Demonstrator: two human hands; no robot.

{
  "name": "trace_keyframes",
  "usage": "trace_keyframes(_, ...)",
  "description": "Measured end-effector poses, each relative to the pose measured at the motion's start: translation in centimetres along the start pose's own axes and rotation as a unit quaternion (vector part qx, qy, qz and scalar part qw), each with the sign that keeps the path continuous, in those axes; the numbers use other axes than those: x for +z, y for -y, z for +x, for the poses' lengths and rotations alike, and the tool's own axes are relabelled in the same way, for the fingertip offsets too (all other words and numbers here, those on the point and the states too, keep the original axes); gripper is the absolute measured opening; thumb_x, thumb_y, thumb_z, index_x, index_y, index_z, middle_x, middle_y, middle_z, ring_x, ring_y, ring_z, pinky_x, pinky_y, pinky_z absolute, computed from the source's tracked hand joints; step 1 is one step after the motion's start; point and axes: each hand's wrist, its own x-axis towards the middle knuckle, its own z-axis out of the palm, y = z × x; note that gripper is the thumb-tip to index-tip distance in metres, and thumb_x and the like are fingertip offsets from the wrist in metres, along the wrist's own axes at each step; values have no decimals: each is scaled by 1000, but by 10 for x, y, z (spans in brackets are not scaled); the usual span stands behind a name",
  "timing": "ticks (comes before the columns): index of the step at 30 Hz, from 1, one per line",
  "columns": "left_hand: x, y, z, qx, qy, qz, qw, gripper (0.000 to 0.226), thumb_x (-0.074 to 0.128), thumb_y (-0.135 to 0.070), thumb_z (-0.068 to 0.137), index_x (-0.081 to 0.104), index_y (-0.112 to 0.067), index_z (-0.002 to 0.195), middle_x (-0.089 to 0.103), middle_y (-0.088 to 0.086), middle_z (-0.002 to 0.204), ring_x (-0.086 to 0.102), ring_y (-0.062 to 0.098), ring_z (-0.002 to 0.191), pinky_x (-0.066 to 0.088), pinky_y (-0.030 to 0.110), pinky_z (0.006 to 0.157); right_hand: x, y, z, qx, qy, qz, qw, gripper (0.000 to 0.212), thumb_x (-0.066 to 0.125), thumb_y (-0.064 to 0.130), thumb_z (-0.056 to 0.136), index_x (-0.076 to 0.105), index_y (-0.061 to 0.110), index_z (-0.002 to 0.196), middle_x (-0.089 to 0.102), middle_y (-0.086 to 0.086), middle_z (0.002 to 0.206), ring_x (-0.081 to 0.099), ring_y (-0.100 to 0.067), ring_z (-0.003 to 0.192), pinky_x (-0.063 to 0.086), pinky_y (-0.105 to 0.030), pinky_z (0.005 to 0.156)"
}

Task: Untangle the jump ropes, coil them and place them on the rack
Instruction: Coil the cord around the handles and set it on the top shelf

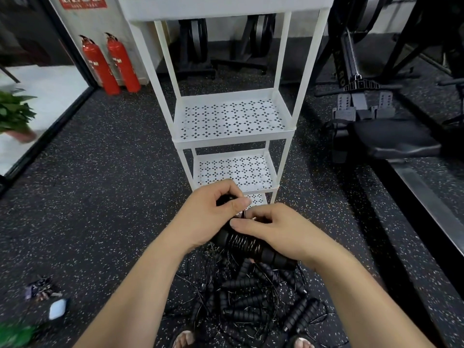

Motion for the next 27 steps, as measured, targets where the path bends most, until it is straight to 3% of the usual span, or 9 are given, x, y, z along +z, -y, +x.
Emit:
trace_keyframes(2,-1,-2,-1,-3,26,22,999,10,76,-34,98,74,-29,89,75,-12,86,67,10,85,53,38,86,1,-2,1,-21,-5,-86,996,36,72,70,87,80,43,109,80,11,95,70,-4,85,57,-34,86)
trace_keyframes(5,-13,-5,-4,-31,49,37,998,16,67,-49,101,77,-36,98,78,-12,94,71,7,91,53,40,95,-5,-1,0,-15,-24,-178,984,49,68,73,84,72,53,129,78,19,118,70,-4,103,57,-32,95)
trace_keyframes(8,-26,0,-6,-84,23,-12,996,50,43,-74,100,76,-39,112,81,-8,100,70,10,84,47,43,95,-13,-6,-1,-5,-26,-215,976,32,69,67,92,75,53,121,78,18,93,69,0,80,59,-30,80)
trace_keyframes(10,-31,8,-5,-106,-28,-35,993,59,36,-78,100,74,-35,116,81,-6,106,71,15,83,45,44,91,-14,-9,-2,3,-17,-232,972,32,69,67,93,76,50,119,76,18,86,66,2,73,58,-30,75)
trace_keyframes(15,-27,10,-3,-109,-47,-19,993,37,43,-54,111,74,-34,117,79,-13,111,75,11,96,50,38,85,-11,-11,0,6,2,-237,971,40,69,70,91,75,47,123,80,14,101,72,-3,86,61,-35,91)
trace_keyframes(17,-21,8,-2,-109,-27,-4,994,26,49,-38,113,74,-36,117,78,-19,113,73,5,103,52,37,92,-9,-10,0,-1,17,-241,970,39,69,69,92,76,46,121,80,13,93,71,-4,79,61,-33,86)
trace_keyframes(21,-12,5,0,-114,21,-29,993,31,57,-17,107,73,-38,122,75,-21,123,70,4,113,51,39,104,-3,-8,-2,-13,66,-205,977,24,70,66,93,78,48,106,76,17,77,66,-3,63,57,-28,71)
trace_keyframes(24,-11,7,0,-87,46,-31,995,30,68,-18,103,73,-41,122,74,-19,126,68,6,120,46,35,109,-4,-7,-3,-20,85,-164,983,14,72,66,92,77,56,101,80,17,91,73,-4,85,60,-30,88)
trace_keyframes(27,-15,15,3,-62,25,38,997,13,74,-26,100,80,-38,103,76,-15,114,68,4,108,48,40,103,-7,-8,-3,-27,82,-146,986,29,71,70,90,75,57,116,81,16,106,75,-6,103,57,-39,104)
